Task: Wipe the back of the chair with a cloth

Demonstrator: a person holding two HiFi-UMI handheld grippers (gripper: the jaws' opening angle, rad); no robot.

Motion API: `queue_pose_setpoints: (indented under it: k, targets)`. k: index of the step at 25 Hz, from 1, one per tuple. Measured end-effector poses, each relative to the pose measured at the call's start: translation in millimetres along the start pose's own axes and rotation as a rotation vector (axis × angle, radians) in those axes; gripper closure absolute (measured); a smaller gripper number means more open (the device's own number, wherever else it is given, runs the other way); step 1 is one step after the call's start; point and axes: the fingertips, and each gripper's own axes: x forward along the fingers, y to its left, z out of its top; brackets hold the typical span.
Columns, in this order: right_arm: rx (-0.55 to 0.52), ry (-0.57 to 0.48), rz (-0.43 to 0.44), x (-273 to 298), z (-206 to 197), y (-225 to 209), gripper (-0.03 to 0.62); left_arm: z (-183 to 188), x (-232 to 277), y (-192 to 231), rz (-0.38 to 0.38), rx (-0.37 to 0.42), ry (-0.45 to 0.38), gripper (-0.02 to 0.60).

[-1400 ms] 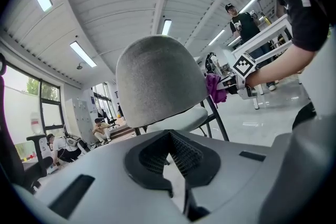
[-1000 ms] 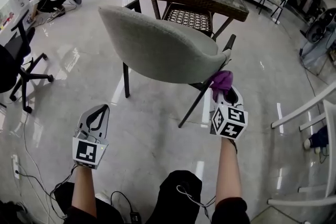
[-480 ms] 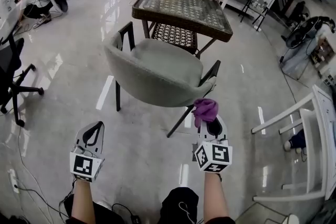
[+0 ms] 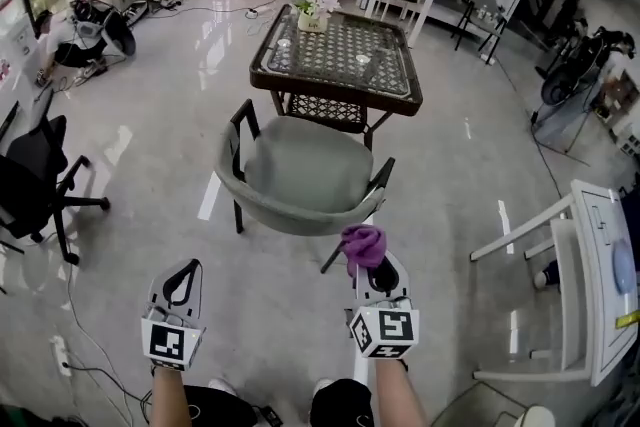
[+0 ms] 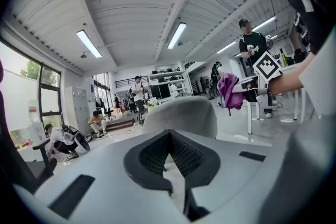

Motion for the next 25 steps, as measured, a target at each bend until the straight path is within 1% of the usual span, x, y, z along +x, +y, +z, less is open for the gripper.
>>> queue_pose_setpoints:
  k: [4,7,12,18,21,25]
  targets:
    - [0.009,0.015,0.012,-20.3,49.9,6.5,0.5,56.5,-14.8,2.8,0.004,-0.006,0.017,0.572]
    - [-0.018,0.023,0.022,-39.4,84.4,12.0,0.5,101.3,-26.3,3.1,0.019,-0.037,0.021,0.572]
    - [-0.012,0.021,0.028,-67.3,135.5,17.6,0.5,159.7,-43.9,6.1,0.027,-0.07,-0.007,0.572]
    - [-0.01,0.017,0.041,-89.6,199.2,20.5,0.502,220.4,-69.6,15.7,0.041,-0.108,-0.032,0.572]
    - [0.027,0.013,0.055,-101.2,228.4,19.7,0.502,245.2,-83.5,18.2,0.052,-0.128,-0.043,0.572]
    - [-0.002,0.012,0.066,-115.2,250.5,27.3,0.502,270.9,-96.8,21.1,0.062,-0.119,-0.052,0.572]
